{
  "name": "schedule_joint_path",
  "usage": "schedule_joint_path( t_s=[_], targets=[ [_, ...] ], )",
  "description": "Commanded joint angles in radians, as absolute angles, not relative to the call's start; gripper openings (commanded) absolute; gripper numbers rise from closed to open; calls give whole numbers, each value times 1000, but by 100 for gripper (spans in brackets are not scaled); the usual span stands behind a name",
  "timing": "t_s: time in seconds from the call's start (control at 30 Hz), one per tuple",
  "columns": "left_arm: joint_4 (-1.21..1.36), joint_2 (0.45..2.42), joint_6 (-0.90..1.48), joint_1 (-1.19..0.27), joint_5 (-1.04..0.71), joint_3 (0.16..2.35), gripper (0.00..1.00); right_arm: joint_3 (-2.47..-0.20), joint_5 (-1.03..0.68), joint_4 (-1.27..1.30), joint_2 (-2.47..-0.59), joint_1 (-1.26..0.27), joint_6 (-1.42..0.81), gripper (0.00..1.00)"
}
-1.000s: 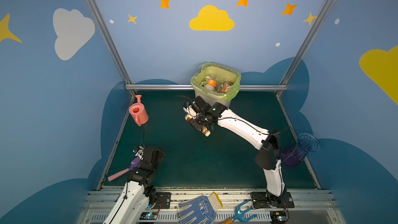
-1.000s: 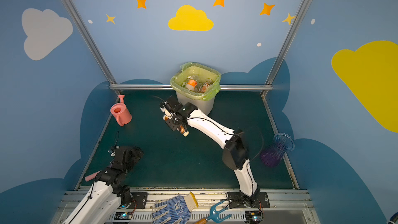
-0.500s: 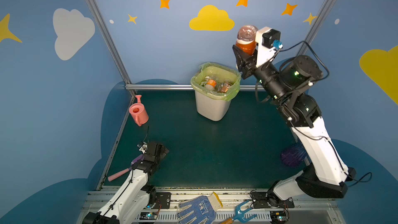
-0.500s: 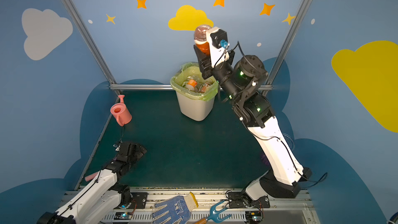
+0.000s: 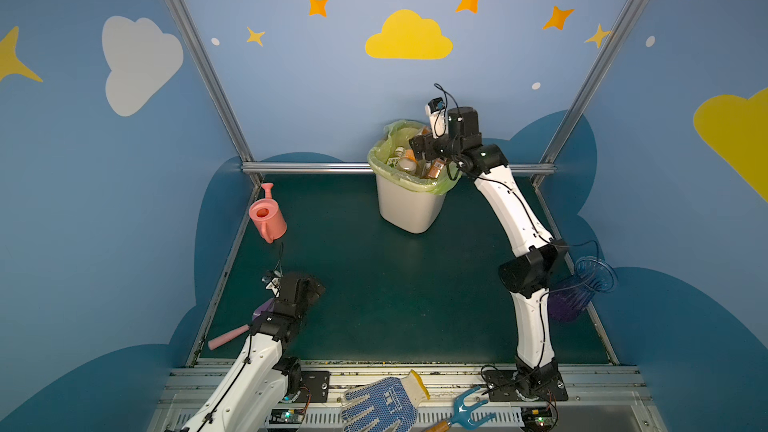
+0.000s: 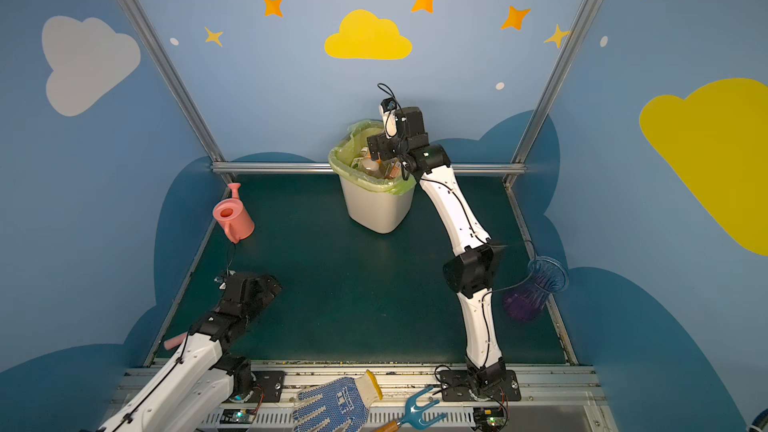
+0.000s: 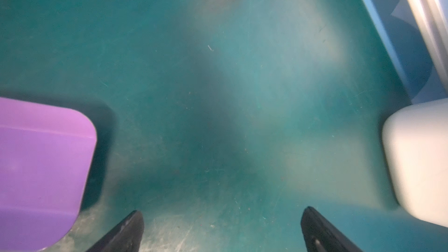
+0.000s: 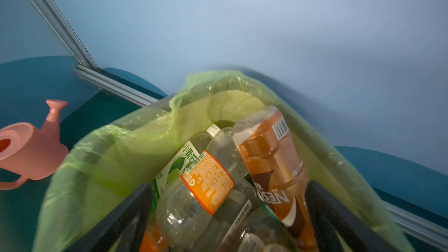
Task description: Throw the plastic bottles in the bin
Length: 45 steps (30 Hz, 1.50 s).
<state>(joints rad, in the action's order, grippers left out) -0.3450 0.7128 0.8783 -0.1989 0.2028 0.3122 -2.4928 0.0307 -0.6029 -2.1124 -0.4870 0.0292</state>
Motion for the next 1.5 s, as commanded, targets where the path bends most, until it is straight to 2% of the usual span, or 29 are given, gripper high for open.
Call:
schedule_joint_path(
  t_s=[0.0, 0.47, 0.7, 0.93, 1.03, 1.17, 1.3, 1.37, 1.47],
  targets=[
    [-380, 691, 873, -195, 217, 305, 100, -2500, 70, -448, -1865, -490, 50, 98],
    [-428, 639, 879, -195, 217, 302, 100, -2201, 80, -429, -1710, -445, 36, 98],
    [-408, 646, 860, -195, 233, 303, 100, -1617, 64, -271, -1493, -357, 32, 98],
    [-365, 728, 780, -192, 285, 358, 100, -895, 71, 96, -1236, -199, 2, 98],
    [-338, 778, 699, -186, 332, 414, 100, -689, 67, 214, -1166, -141, -4, 98],
    [-271, 873, 586, -175, 430, 496, 100, -514, 71, 332, -1164, -84, -23, 98],
    [-193, 977, 531, -161, 540, 552, 100, -392, 47, 518, -1245, -41, -31, 98],
    [-123, 1022, 487, -160, 584, 559, 100, -362, 38, 620, -1293, -20, -53, 98],
    [15, 1083, 398, -157, 648, 543, 100, -374, -18, 641, -1307, 11, -79, 98]
  ],
)
